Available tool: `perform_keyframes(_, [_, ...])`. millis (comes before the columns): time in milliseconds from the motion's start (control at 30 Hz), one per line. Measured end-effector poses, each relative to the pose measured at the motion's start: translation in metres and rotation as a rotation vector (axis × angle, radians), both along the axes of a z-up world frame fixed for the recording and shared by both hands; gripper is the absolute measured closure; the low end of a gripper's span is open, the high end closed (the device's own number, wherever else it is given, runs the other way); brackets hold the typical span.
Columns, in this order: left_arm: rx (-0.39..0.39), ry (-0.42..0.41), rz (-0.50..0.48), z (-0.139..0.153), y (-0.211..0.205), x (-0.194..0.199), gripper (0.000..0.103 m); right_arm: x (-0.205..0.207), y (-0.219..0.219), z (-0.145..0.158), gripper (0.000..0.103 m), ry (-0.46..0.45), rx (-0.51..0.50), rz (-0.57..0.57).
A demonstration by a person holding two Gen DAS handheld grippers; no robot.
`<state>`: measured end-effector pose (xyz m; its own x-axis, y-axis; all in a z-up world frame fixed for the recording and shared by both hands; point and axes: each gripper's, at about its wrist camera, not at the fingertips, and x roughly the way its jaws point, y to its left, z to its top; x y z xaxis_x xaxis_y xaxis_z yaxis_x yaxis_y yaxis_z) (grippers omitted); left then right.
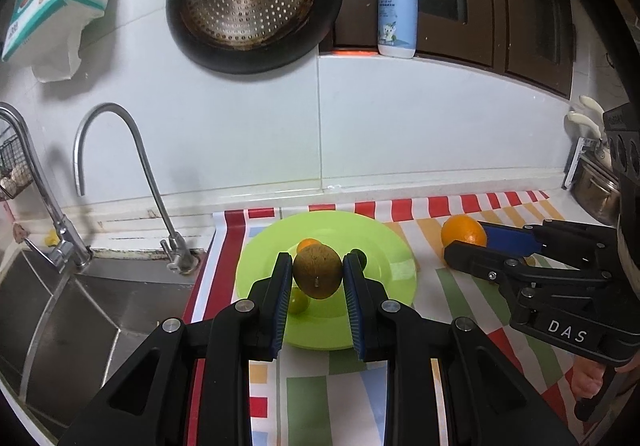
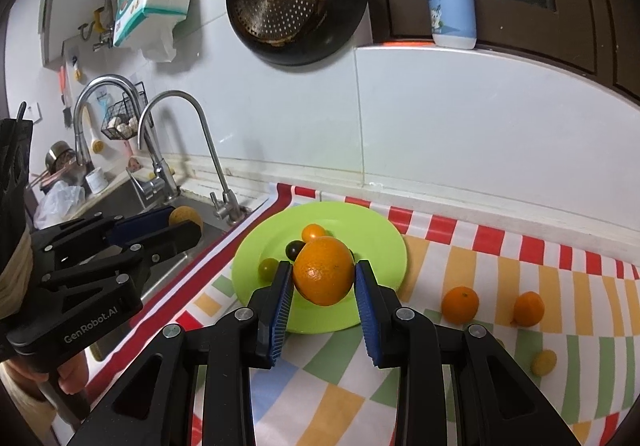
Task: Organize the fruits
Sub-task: 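Carry the brown fruit with the left gripper while the right carries the orange to the plate, then open the left gripper over the plate while the right releases the orange onto it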
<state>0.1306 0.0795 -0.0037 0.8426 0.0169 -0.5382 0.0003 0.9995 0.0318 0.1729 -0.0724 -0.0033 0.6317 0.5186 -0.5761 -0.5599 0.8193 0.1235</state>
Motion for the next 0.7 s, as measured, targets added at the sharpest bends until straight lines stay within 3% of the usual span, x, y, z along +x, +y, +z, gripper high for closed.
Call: perform_keyframes(700, [-0.01,0.127,-0.045,-0.057,0.007,0.063,0.077,0.062,0.023,-0.054,0.071,0.112,-0.056,0.026])
